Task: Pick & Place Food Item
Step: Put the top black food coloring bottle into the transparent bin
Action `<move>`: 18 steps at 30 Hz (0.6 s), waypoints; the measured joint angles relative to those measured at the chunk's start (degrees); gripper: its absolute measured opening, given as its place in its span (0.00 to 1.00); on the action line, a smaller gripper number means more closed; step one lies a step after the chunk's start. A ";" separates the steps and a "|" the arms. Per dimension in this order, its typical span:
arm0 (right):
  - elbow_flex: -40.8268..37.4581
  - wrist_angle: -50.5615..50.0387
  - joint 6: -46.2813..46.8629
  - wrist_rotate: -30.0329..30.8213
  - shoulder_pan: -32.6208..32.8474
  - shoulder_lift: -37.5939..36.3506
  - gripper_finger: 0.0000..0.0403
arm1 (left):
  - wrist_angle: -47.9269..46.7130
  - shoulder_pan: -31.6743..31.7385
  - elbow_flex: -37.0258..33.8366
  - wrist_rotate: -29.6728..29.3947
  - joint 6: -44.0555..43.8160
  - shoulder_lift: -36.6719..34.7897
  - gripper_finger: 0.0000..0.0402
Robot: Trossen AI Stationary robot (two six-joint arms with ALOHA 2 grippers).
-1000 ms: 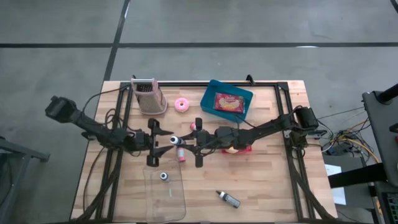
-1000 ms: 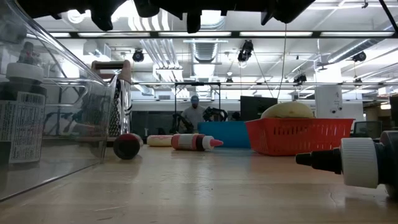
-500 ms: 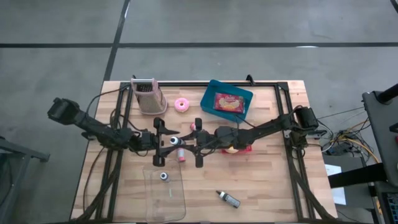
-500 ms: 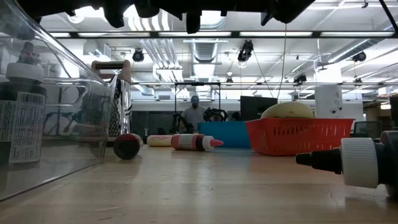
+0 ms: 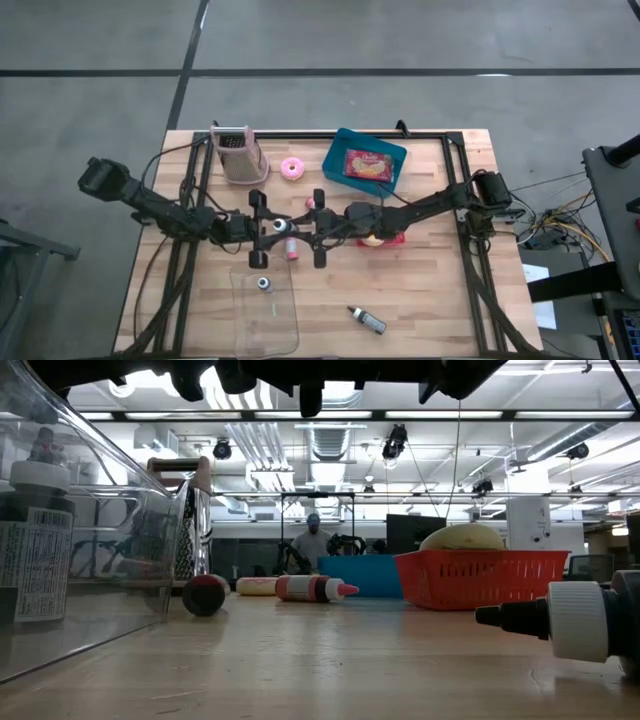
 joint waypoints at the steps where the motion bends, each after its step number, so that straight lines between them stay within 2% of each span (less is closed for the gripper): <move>1: 0.00 0.01 0.02 0.00 0.00 0.00 0.21 | 0.12 0.00 -0.02 0.01 0.14 -0.02 0.38; 3: 0.00 0.05 0.00 -0.01 0.00 0.00 0.20 | 0.31 0.00 0.00 0.01 0.76 -0.02 0.34; 18: 0.02 0.27 0.71 -0.92 0.02 0.00 0.20 | 0.34 0.00 0.62 -0.38 1.50 -0.06 0.34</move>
